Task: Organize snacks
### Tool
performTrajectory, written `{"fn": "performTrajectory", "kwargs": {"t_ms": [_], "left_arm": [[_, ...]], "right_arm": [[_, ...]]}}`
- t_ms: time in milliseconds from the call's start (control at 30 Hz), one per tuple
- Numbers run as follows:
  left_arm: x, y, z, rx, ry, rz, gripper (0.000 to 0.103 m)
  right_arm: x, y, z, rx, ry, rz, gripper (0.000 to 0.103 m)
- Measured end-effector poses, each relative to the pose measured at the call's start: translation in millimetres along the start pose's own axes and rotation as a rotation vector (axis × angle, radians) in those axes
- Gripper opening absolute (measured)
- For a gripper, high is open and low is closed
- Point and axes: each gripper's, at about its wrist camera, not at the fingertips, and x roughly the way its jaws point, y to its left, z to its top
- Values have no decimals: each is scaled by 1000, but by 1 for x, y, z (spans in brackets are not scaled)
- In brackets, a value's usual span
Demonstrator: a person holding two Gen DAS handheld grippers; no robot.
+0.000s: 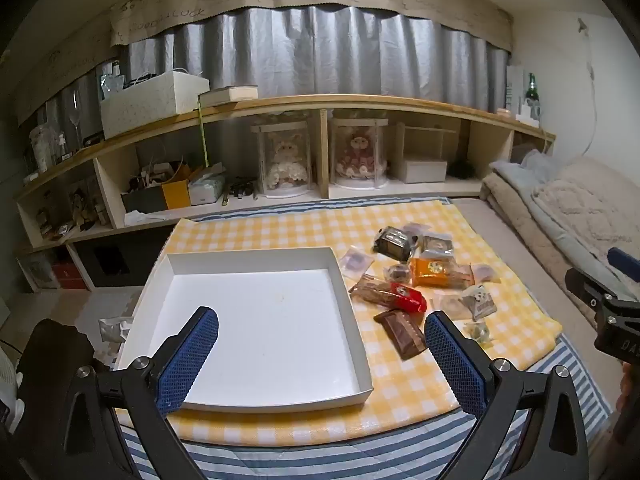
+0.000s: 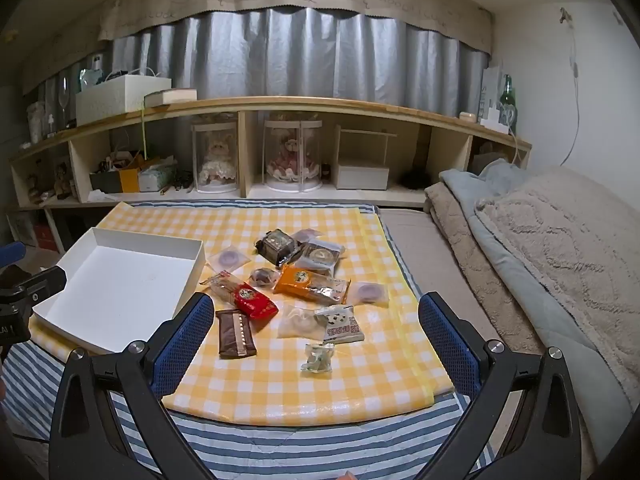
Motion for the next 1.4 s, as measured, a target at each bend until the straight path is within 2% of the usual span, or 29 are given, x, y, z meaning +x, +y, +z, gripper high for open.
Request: {"fn": "performTrajectory", "kwargs": {"t_ms": [767, 1400], "left_arm": [[-2, -11, 0, -2, -3, -4, 103], [0, -2, -1, -13, -1, -9, 103]], "right_arm": [[0, 0, 0, -9, 3, -6, 103], [0, 0, 0, -10, 4, -5, 103]]}}
